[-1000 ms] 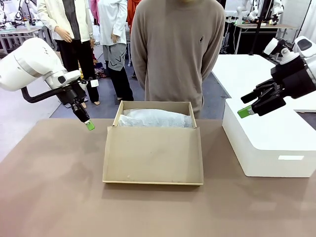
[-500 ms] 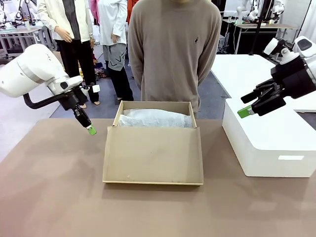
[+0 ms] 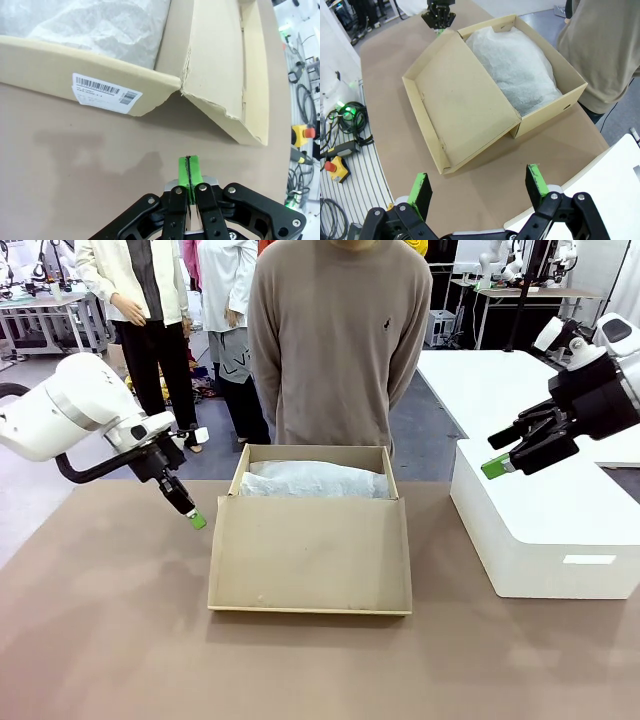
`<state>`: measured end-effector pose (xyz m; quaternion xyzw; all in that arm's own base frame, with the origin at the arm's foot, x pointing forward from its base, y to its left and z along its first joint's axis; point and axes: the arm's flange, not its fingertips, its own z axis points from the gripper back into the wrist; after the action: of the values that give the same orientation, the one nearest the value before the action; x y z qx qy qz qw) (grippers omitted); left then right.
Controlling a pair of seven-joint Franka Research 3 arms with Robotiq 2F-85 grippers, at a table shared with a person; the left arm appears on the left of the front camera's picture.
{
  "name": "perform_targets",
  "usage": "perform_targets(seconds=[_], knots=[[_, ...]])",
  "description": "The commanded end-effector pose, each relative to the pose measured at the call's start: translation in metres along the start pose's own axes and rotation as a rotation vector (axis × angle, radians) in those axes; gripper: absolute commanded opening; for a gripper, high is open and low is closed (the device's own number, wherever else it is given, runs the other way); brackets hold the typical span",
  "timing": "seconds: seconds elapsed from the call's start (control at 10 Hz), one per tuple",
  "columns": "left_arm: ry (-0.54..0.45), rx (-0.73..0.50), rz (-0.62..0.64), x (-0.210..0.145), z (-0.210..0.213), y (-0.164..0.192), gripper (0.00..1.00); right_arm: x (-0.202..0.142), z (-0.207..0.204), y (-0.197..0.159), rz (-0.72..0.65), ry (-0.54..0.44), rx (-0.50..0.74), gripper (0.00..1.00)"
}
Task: Pack the shoes into the box.
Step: Close the Shoes Box.
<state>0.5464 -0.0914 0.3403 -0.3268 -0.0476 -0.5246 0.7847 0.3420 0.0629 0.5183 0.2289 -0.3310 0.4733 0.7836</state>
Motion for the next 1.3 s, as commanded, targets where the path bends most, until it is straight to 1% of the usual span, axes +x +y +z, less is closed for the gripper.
perform_targets(seconds=[0.0, 0.3, 1.2], knots=[[-0.043, 0.007, -0.016, -0.006, -0.014, -0.004, 0.00, 0.000, -0.003, -0.003, 0.020, -0.036, 0.014, 1.00], [-0.059, 0.002, -0.033, -0.011, -0.029, -0.002, 0.00, 0.000, -0.003, -0.003, 0.020, -0.036, 0.014, 1.00], [-0.139, -0.091, -0.039, -0.017, -0.056, 0.004, 0.00, 0.000, -0.003, -0.003, 0.020, -0.036, 0.014, 1.00]])
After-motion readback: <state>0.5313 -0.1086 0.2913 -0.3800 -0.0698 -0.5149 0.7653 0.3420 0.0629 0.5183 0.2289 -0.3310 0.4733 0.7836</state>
